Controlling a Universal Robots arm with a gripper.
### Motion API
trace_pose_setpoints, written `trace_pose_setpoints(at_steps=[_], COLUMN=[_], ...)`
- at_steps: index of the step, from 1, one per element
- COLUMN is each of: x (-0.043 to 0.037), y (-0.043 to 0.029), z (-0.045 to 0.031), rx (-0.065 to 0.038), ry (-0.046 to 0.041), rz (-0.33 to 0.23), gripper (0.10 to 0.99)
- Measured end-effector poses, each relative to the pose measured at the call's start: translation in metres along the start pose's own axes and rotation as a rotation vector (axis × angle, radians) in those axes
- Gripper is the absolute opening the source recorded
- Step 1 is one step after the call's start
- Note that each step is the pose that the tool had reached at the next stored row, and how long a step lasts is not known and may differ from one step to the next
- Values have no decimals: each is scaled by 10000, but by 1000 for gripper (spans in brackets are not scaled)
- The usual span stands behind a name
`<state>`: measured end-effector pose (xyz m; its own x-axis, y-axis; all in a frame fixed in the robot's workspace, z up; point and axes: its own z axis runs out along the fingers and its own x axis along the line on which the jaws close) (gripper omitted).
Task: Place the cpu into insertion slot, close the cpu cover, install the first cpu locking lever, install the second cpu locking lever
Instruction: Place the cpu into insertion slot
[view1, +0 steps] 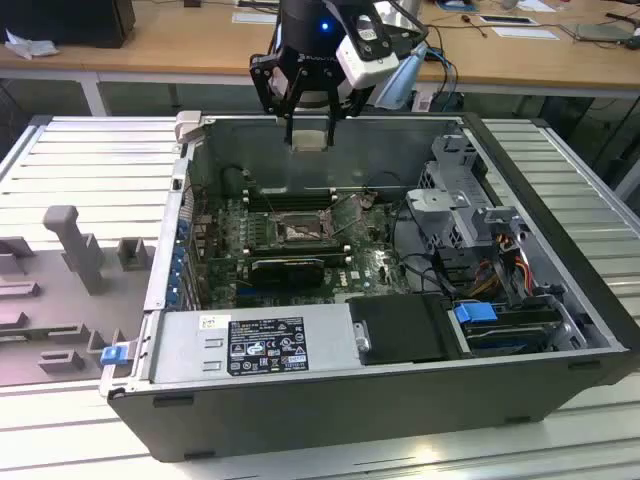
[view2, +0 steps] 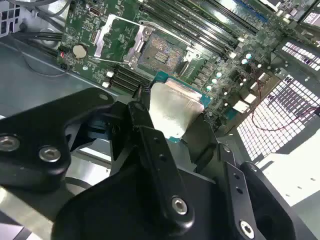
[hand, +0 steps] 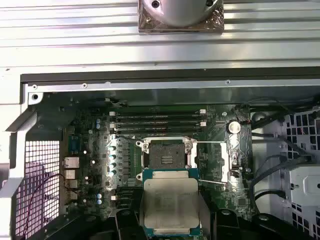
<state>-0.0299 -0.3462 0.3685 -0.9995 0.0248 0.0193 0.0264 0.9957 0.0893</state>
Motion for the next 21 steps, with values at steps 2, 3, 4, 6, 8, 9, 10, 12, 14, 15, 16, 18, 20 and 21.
trace_pose_setpoints(at_steps=[2,3,4,6,8,9,10,12,14,15,16,18,20,21], x=[0,-1,0,0,0,0,0,0,0,-1,-1,-1,-1,-1], y=[0,0,0,0,0,-1,-1,-4,-5,-5,-5,-5,-5,-5], z=[0,0,0,0,1,4,7,12,14,15,16,16,16,17], rx=[-1,-2,-3,-15,-19,-21,-21,-21,-17,-14,-11,-3,-5,-7], ry=[-4,-15,-29,-83,-105,-111,-112,-109,-109,-111,-115,-125,-132,-138], rz=[47,163,318,928,1181,1260,1268,1270,1272,1281,1313,1426,1504,1578], gripper=[525,525,525,525,525,525,525,525,525,525,525,525,525,525])
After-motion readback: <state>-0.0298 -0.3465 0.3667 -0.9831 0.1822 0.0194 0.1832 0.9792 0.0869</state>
